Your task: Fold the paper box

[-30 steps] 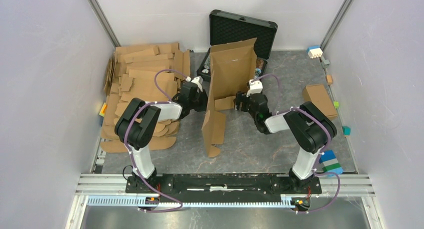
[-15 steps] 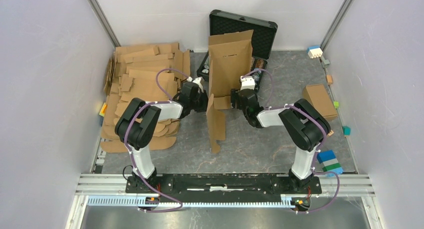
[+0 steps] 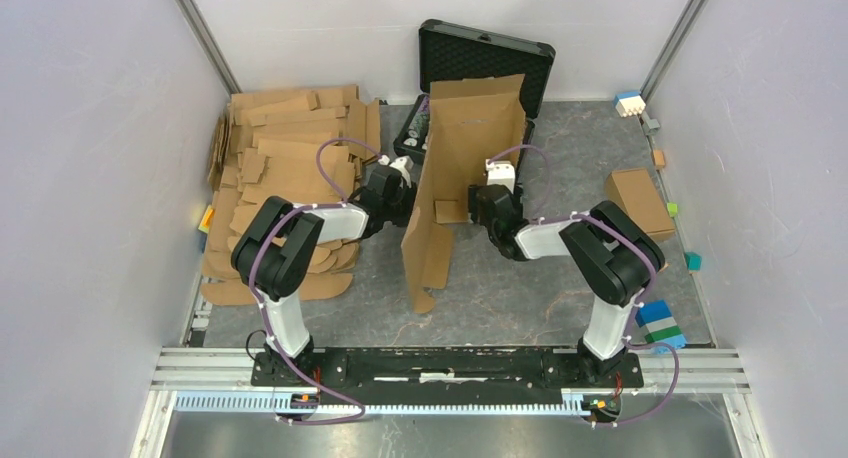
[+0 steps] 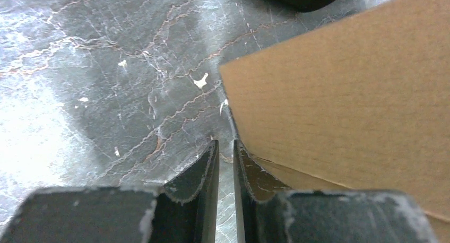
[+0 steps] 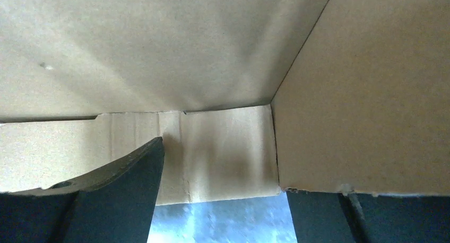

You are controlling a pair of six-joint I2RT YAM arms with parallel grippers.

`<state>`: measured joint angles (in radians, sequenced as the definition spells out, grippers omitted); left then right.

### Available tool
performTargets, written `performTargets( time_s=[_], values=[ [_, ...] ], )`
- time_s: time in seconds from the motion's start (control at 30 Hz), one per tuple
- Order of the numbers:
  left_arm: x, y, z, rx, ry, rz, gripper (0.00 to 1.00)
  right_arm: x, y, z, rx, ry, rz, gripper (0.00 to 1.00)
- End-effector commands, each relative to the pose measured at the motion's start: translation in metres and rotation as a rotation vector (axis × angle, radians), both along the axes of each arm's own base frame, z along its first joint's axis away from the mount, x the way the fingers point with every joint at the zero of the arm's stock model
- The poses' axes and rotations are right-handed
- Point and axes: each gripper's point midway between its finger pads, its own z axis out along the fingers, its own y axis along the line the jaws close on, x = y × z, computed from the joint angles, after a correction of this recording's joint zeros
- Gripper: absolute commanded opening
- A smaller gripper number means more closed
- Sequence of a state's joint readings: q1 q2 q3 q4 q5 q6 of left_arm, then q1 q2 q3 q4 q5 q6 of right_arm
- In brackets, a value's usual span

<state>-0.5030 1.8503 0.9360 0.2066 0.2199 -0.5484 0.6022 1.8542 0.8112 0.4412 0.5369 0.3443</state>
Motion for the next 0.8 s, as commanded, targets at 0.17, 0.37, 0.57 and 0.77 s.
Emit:
performTargets(
  time_s=[0.17,0.37,0.57,0.77],
  values=[
    [0.006,-0.014,0.027,-0.024,-0.087,-0.071,0.23,-0.039,-0.036,-0.025,-0.124,0.106,-0.008,0.79],
    [0.002,-0.021,0.032,-0.018,-0.108,-0.096,0.24,-0.043,-0.032,-0.02,-0.102,0.087,0.016,0.81],
    [0.002,-0.021,0.033,-0.005,-0.111,-0.096,0.24,-0.043,-0.011,0.006,0.065,-0.003,0.088,0.89],
    [0.001,-0.02,0.034,-0.003,-0.113,-0.094,0.24,-0.043,-0.005,0.024,0.161,-0.055,0.099,0.87]
  ],
)
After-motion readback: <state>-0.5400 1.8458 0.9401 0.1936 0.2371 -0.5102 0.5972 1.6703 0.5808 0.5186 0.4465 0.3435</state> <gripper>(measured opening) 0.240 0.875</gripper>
